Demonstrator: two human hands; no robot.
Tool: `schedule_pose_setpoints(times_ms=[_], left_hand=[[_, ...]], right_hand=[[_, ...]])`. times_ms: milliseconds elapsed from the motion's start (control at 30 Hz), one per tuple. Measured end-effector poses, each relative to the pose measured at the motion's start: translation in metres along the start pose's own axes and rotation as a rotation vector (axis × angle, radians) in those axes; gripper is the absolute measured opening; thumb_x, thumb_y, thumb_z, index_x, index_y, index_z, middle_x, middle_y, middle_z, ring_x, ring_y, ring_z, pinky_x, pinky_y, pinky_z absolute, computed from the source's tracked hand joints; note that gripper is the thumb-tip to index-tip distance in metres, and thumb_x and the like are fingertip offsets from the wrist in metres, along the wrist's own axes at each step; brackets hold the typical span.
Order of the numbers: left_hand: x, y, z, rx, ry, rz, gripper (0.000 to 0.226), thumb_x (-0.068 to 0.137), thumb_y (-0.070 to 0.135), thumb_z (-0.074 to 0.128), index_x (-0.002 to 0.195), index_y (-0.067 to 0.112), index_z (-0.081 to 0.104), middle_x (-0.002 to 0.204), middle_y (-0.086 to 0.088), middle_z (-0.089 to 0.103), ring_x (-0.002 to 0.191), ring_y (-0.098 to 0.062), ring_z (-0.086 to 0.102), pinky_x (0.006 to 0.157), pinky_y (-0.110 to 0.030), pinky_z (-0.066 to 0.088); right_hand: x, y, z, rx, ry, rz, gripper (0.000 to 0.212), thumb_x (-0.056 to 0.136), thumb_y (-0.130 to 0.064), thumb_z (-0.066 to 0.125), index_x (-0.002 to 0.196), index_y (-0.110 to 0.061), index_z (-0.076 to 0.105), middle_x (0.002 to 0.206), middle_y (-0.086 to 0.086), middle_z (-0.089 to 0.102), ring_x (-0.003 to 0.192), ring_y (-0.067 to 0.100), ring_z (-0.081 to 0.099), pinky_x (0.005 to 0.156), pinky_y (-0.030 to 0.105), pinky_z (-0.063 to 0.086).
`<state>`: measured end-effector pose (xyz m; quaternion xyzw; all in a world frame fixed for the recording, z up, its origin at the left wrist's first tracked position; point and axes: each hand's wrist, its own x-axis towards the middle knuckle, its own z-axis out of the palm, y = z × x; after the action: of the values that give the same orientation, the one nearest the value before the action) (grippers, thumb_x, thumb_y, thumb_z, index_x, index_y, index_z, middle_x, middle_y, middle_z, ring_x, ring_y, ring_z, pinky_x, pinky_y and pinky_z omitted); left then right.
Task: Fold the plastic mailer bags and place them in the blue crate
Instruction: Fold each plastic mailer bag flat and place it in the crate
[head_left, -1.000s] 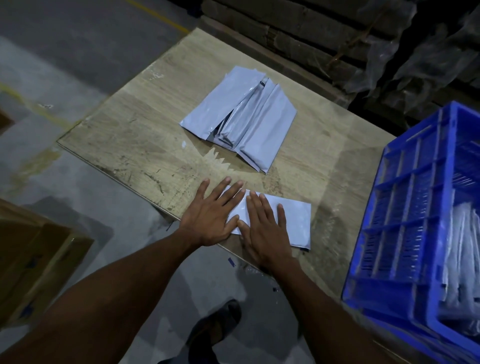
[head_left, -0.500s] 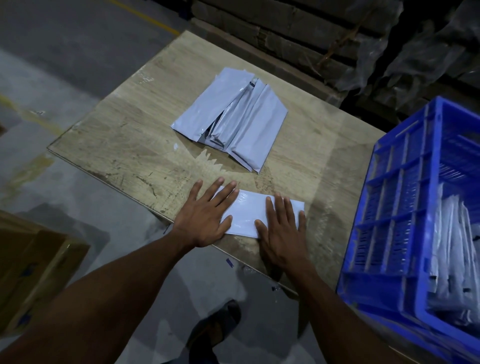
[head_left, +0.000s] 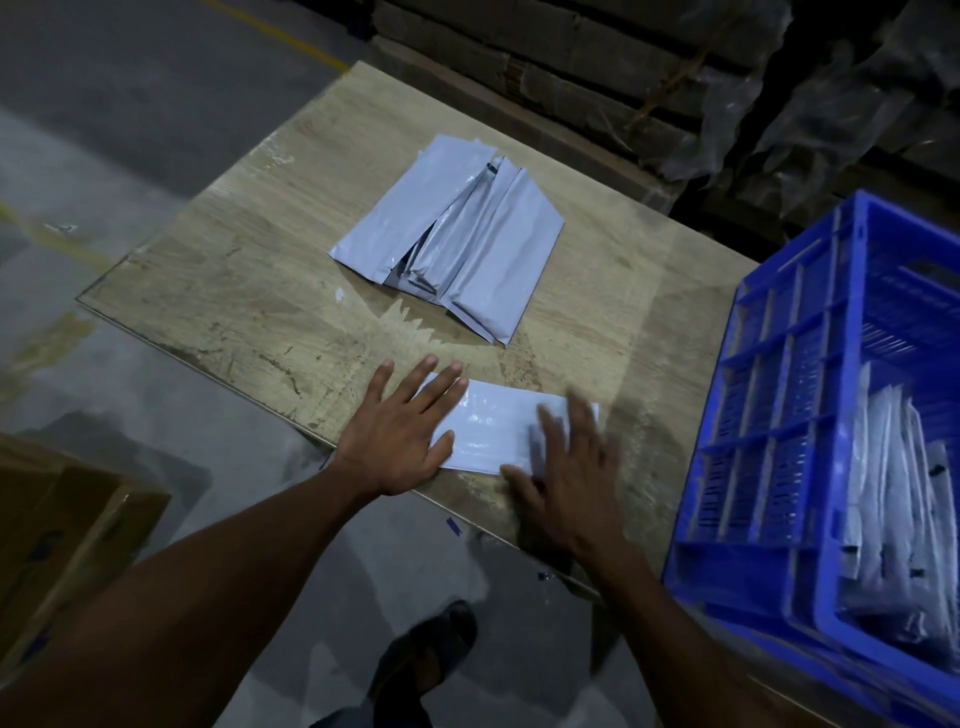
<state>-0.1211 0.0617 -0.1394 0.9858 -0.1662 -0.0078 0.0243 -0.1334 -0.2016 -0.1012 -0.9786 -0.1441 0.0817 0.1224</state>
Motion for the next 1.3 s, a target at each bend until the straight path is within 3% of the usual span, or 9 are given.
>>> schedule_pose_setpoints(times_ms=[100, 233, 333, 500, 667, 800, 967, 1133, 1300], left_hand=[[0.000, 0.000, 0.000, -0.001, -0.003, 0.007, 0.070, 0.102, 0.052, 0.028, 0.165, 0.023, 0.020, 0.174, 0.004, 0.005, 0.160, -0.021, 0.003, 0.121, -0.063, 0.017], [-0.001, 0.000, 0.002, -0.018, 0.034, 0.012, 0.070, 0.103, 0.054, 0.026, 0.164, 0.020, 0.026, 0.173, 0.000, 0.012, 0.160, -0.024, 0.007, 0.121, -0.064, 0.018], [-0.004, 0.000, 0.003, -0.042, 0.070, 0.037, 0.081, 0.097, 0.065, 0.029, 0.162, 0.017, 0.031, 0.173, -0.007, 0.015, 0.160, -0.027, 0.009, 0.119, -0.069, 0.017], [-0.006, -0.002, 0.005, -0.032, 0.105, 0.146, 0.072, 0.096, 0.062, 0.037, 0.156, 0.023, 0.043, 0.168, -0.012, 0.029, 0.157, -0.038, 0.020, 0.114, -0.077, 0.018], [-0.006, -0.003, 0.006, -0.035, 0.041, 0.108, 0.062, 0.100, 0.049, 0.031, 0.158, 0.028, 0.040, 0.168, -0.013, 0.029, 0.155, -0.042, 0.021, 0.115, -0.076, 0.018], [-0.005, -0.004, 0.007, -0.026, 0.066, 0.136, 0.062, 0.101, 0.046, 0.031, 0.160, 0.029, 0.036, 0.167, -0.013, 0.031, 0.154, -0.041, 0.026, 0.112, -0.077, 0.023], [-0.006, -0.005, 0.005, -0.089, 0.064, 0.151, 0.063, 0.100, 0.046, 0.031, 0.161, 0.030, 0.028, 0.167, -0.013, 0.032, 0.155, -0.038, 0.026, 0.112, -0.077, 0.024], [-0.001, 0.004, 0.000, -0.346, 0.108, -0.074, 0.084, 0.099, 0.060, 0.031, 0.165, 0.017, 0.001, 0.174, -0.011, 0.004, 0.160, -0.028, 0.006, 0.125, -0.063, 0.011], [0.022, 0.065, -0.011, -0.346, -0.104, 0.021, 0.081, 0.099, 0.054, 0.016, 0.164, 0.010, -0.004, 0.172, -0.017, -0.004, 0.159, -0.036, -0.002, 0.126, -0.059, 0.008]], right_hand=[[-0.010, 0.002, 0.007, -0.100, 0.007, -0.240, 0.050, 0.098, -0.052, 0.042, 0.141, -0.026, 0.049, 0.167, 0.008, 0.017, 0.156, 0.028, 0.006, 0.117, 0.068, 0.015], [-0.009, -0.002, 0.000, -0.063, 0.050, -0.245, 0.025, 0.092, -0.039, 0.056, 0.113, -0.028, 0.064, 0.156, 0.009, 0.042, 0.149, 0.032, 0.029, 0.113, 0.068, 0.025], [0.000, -0.001, -0.004, -0.108, 0.094, -0.297, 0.029, 0.090, -0.042, 0.050, 0.099, -0.023, 0.070, 0.147, 0.012, 0.053, 0.141, 0.036, 0.041, 0.109, 0.068, 0.031], [0.014, -0.003, -0.008, -0.067, 0.176, -0.284, 0.037, 0.095, -0.034, 0.047, 0.111, -0.010, 0.069, 0.139, 0.017, 0.058, 0.134, 0.038, 0.049, 0.101, 0.059, 0.045], [-0.006, -0.025, -0.022, -0.100, 0.251, -0.483, 0.032, 0.093, -0.036, 0.052, 0.120, -0.021, 0.062, 0.148, 0.007, 0.053, 0.145, 0.037, 0.037, 0.112, 0.062, 0.032], [-0.021, -0.017, -0.004, -0.314, 0.063, -0.721, 0.029, 0.094, -0.026, 0.066, 0.124, -0.025, 0.067, 0.142, -0.005, 0.059, 0.154, 0.034, 0.014, 0.110, 0.072, 0.022], [0.012, -0.017, -0.025, -0.367, -0.008, -0.690, 0.029, 0.089, -0.021, 0.063, 0.116, -0.017, 0.072, 0.130, 0.003, 0.068, 0.142, 0.040, 0.041, 0.103, 0.063, 0.044], [0.021, -0.022, -0.076, -0.283, 0.076, -0.580, 0.032, 0.074, -0.003, 0.066, 0.104, -0.011, 0.073, 0.112, 0.011, 0.073, 0.106, 0.034, 0.069, 0.059, 0.039, 0.058], [0.011, -0.003, -0.145, -0.124, 0.313, -0.349, 0.030, 0.088, -0.004, 0.056, 0.112, -0.012, 0.072, 0.103, 0.011, 0.074, 0.084, 0.029, 0.072, 0.066, 0.035, 0.056]])
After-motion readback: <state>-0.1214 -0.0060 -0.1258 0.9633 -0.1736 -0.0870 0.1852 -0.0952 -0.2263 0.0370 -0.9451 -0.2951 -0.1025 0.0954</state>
